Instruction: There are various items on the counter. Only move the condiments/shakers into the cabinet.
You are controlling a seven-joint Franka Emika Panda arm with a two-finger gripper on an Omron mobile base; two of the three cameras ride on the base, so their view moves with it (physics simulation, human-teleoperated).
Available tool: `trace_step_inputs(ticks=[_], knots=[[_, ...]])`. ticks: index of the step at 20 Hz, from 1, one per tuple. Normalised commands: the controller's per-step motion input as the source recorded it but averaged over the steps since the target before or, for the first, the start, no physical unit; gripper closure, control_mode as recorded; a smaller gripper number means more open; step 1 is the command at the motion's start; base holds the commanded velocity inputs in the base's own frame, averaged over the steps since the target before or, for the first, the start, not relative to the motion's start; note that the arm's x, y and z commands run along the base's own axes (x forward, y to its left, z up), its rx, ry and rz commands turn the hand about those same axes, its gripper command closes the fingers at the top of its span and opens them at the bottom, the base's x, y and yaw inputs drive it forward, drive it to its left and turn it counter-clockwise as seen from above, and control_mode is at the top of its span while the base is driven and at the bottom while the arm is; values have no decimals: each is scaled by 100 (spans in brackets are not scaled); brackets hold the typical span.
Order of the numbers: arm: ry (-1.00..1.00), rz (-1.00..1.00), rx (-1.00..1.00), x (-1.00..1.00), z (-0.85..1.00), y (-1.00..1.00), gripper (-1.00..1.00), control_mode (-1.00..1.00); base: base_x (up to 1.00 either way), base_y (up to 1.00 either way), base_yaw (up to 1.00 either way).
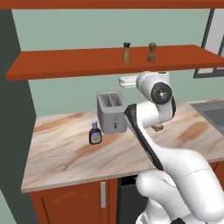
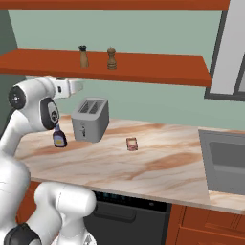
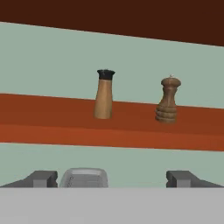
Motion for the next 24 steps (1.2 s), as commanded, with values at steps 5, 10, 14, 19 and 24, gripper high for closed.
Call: trace_step_inputs(ticks=[5,10,14,19,24], knots=[[0,-4,0,-100,-62,10,-100,-100,0,0,0],[-2,-4,0,-100,-83,63,-100,-100,0,0,0],[-12,-21,0,-81,-75,100,-100,-100,0,0,0],[-7,-30,0,-15,-54,100,-100,-100,0,0,0],[0,-13,0,12,-18,48,-100,-100,0,0,0]])
